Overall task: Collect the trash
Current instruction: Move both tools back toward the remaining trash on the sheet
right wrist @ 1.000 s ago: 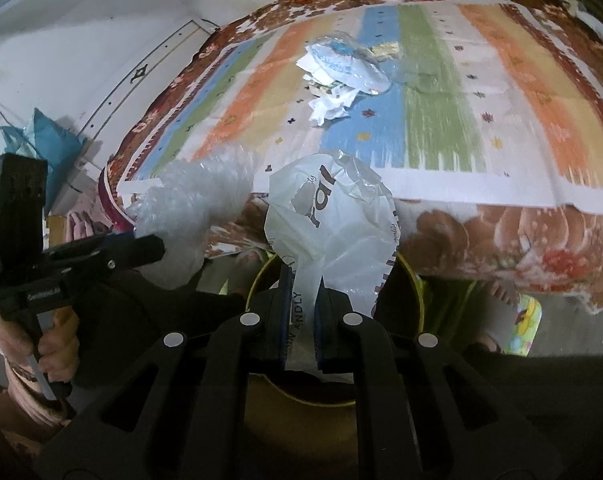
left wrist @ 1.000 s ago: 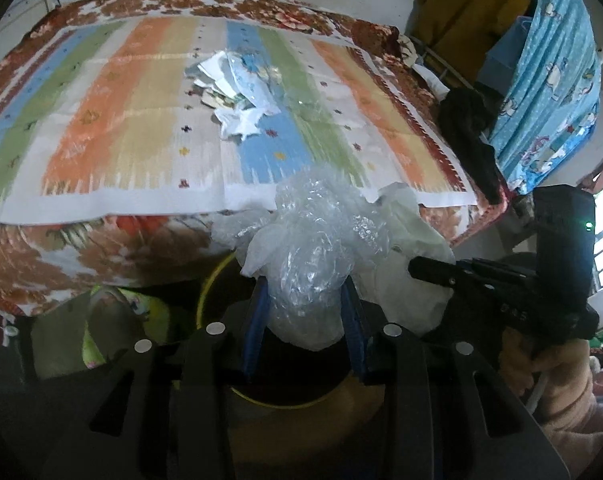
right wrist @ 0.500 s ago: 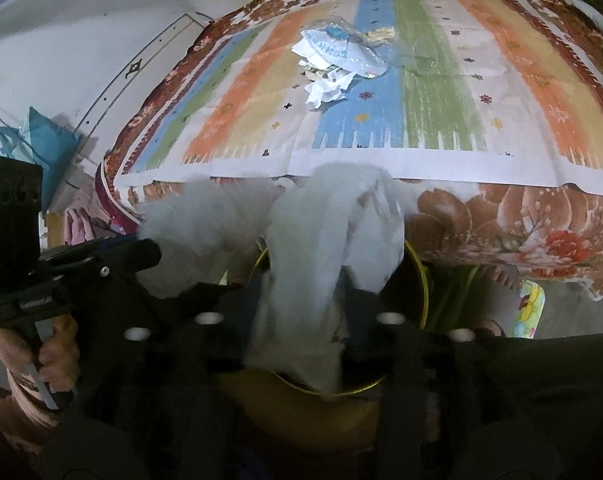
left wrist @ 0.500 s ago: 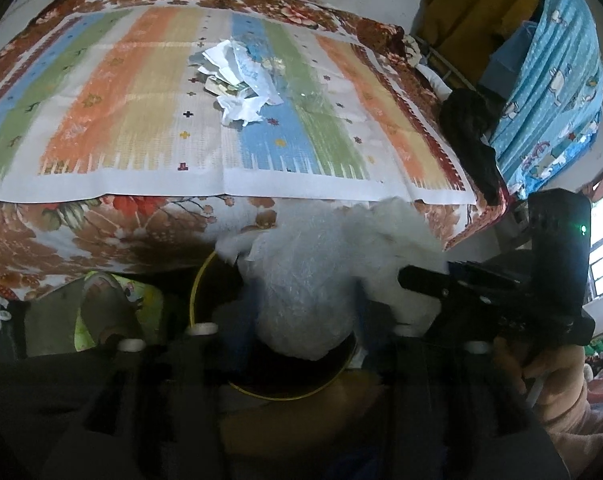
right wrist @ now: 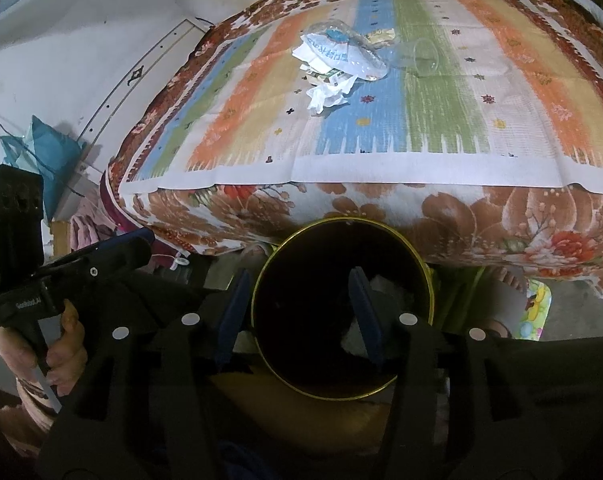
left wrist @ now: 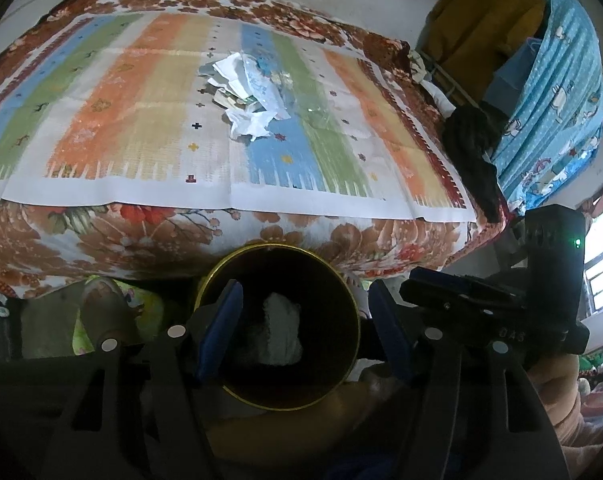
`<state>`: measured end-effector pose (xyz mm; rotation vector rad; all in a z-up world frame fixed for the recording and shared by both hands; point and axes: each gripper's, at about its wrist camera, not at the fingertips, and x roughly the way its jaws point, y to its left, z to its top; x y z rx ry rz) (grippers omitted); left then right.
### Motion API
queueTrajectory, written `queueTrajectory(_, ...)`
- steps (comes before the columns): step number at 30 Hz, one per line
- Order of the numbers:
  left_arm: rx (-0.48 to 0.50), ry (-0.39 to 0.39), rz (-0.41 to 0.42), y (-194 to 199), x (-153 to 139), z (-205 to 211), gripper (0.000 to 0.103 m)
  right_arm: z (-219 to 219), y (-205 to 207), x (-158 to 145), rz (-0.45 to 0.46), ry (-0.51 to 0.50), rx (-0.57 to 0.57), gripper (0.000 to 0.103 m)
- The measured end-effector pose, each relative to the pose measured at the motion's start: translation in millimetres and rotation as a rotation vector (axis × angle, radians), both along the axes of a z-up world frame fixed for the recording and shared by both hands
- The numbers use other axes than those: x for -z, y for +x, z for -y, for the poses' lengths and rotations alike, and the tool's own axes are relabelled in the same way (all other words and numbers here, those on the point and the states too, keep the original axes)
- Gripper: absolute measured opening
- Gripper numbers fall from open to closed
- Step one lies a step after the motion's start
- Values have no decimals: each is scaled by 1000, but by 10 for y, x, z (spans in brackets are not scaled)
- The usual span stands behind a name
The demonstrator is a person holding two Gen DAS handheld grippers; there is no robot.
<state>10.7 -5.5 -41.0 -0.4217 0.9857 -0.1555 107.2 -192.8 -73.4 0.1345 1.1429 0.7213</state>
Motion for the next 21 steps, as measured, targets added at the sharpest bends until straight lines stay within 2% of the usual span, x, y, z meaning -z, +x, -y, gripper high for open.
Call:
queueTrajectory(4,5,18,-19,71,3,-8,67,-8,87,-28,-10,17,6,52)
queueTrajectory(6,3,-15,-35,124,6,-60,68,-19,140,-3,-39,22,9,53)
queueTrajectory(8,-39,-35,-43,183,-10,-165,68,-32,210,27,-78,32,17,53)
queueTrajectory(10,-60,-14,-34,235,-52,-216,68,-57,255,17,-78,27,14,55)
queueTrajectory(12,-75,12,-20,323,-119,-258,69,-109,329,-42,-55,15,4,61)
queueTrajectory(16,-123,77,-3,505,-212,-347,69,-125,515,-180,-7,9,18,64)
queueTrajectory(18,-134,87,-10,598,-226,-386,69,-142,628,-253,18,-5,25,72)
queueTrajectory(21,-139,104,-9,723,-273,-400,69,-211,809,-329,55,-58,33,73)
